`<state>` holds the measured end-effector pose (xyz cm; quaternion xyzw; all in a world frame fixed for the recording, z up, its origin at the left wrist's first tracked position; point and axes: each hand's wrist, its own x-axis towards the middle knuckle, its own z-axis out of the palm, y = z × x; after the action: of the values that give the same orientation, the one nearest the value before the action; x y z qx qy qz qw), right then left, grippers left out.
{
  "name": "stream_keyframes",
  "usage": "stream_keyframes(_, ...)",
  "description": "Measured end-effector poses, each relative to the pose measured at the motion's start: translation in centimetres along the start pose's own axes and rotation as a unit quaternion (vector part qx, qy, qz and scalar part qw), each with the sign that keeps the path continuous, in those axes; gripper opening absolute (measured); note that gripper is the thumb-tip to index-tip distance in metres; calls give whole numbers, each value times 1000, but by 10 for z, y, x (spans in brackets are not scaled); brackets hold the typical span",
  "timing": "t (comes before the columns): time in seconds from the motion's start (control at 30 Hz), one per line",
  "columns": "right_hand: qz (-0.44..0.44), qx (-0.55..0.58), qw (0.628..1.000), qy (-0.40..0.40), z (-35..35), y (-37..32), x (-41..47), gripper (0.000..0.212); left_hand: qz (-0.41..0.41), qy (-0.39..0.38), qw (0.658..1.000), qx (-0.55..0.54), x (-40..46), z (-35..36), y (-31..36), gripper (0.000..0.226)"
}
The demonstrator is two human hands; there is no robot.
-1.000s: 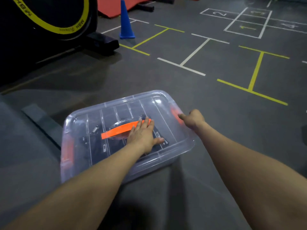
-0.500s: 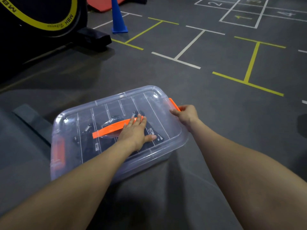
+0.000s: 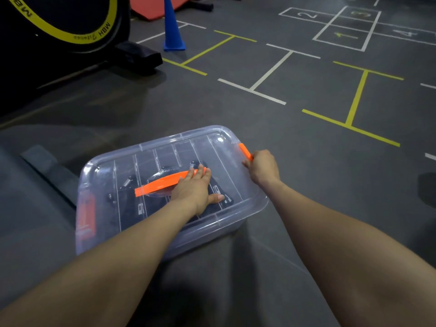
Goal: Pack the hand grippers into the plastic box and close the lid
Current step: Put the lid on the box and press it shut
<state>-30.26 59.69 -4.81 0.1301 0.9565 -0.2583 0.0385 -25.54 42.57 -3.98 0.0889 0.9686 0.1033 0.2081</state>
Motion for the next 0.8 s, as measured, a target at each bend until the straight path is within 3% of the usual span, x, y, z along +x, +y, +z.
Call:
stream_keyframes(0.17, -164, -90, 982, 35, 6, -44, -19, 29, 12, 91, 996, -12, -13, -3, -22, 71)
stream_keyframes(0.27, -227, -69, 971, -24, 27, -87, -36, 40, -47, 162, 986, -19, -31, -13, -54, 54)
stream_keyframes(0.4, -287, -84, 949, -103, 61, -134, -64, 49, -154, 192, 968, -44, -60, -27, -113, 52)
stream_keyframes(0.6, -347, -104, 915, -180, 105, -192, -105, 63, -302, 171, 928, -132, -104, -22, -176, 52)
stream_keyframes(0.8, -344, -132, 908, -197, 133, -206, -120, 65, -339, 101, 916, -189, -117, -16, -202, 56)
